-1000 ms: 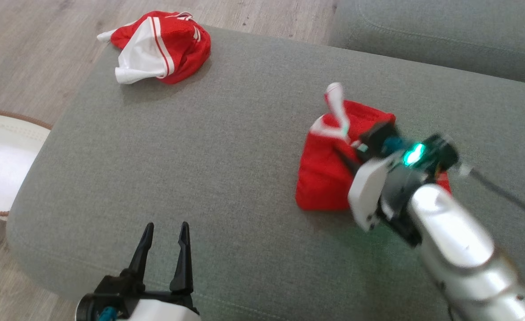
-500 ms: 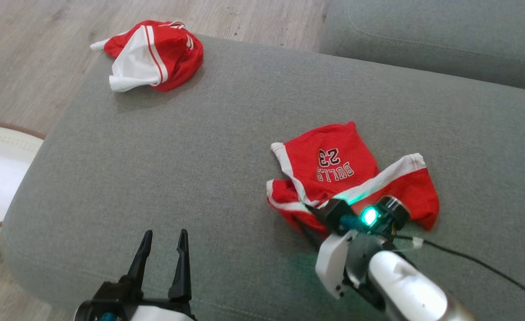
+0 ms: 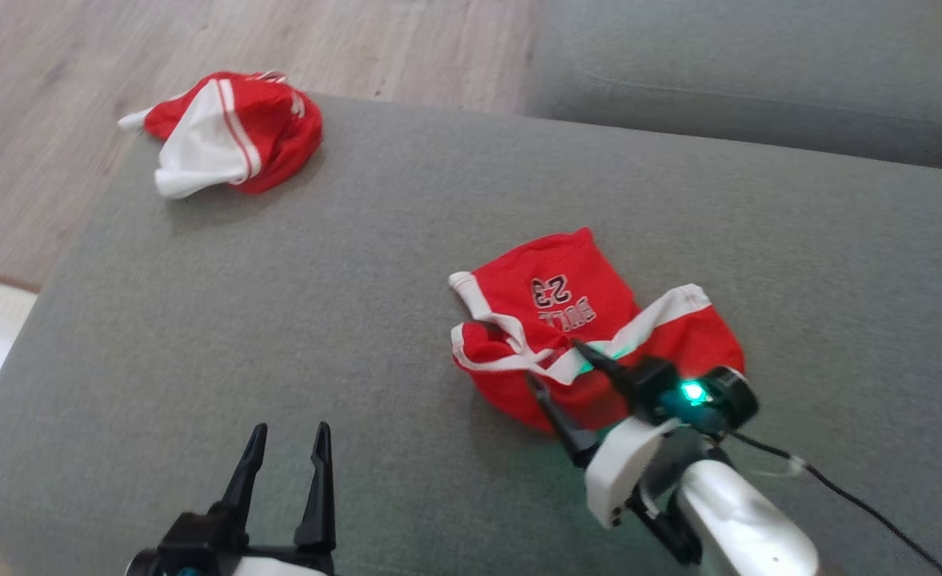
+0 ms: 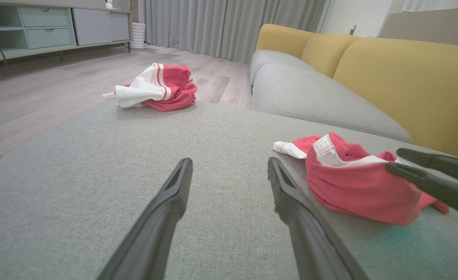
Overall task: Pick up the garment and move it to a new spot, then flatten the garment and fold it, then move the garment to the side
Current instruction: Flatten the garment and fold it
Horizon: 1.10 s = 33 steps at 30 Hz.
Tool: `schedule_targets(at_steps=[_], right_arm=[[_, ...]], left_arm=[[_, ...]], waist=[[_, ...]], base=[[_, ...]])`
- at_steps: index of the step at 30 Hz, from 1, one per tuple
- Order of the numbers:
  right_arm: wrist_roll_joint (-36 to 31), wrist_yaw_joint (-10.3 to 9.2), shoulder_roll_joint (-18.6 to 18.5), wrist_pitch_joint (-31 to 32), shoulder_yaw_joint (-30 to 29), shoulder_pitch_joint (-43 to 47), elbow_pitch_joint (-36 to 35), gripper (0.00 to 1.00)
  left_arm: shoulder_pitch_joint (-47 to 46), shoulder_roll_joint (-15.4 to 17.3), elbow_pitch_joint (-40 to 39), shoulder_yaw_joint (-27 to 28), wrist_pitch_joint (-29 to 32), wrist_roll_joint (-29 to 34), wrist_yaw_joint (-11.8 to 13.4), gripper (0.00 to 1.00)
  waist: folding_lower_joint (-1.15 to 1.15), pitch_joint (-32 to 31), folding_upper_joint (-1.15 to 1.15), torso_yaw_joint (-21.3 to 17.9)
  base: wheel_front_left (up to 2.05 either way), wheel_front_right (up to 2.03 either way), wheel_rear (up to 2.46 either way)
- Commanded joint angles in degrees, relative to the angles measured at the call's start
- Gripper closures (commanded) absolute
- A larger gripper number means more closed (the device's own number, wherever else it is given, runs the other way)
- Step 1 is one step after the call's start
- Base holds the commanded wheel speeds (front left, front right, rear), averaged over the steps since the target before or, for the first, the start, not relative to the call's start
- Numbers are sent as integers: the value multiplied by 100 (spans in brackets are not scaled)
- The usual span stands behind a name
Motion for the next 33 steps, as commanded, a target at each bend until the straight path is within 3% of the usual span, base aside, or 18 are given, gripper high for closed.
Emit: schedule_targets(at_steps=[1, 9, 14, 23, 33], right_arm=[[21, 23, 123, -110, -171, 2, -290, 0], [-203, 23, 193, -208, -1639, 746, -1018, 0], [-67, 23, 199, -307, -2171, 1200, -1548, 0], [206, 23, 201, -405, -2750, 1855, -2051, 0], [281, 23, 201, -440, -2791, 2078, -2142, 0]], left_arm=[[-135, 105, -207, 173, -9, -18, 29, 0], [-143, 200, -258, 174, 40, -27, 23, 0], [-77, 241, -272, 177, 27, -51, 23, 0], [100, 266, -305, 207, -41, -145, 6, 0], [201, 312, -424, 255, -84, -186, 49, 0]], waist=[[0, -89, 0, -118], [0, -241, 0, -429], [0, -321, 0, -587], [0, -460, 0, -709], [0, -449, 0, -707]], base=[[0, 0, 0], [0, 0, 0], [0, 0, 0], [0, 0, 0], [0, 0, 0]])
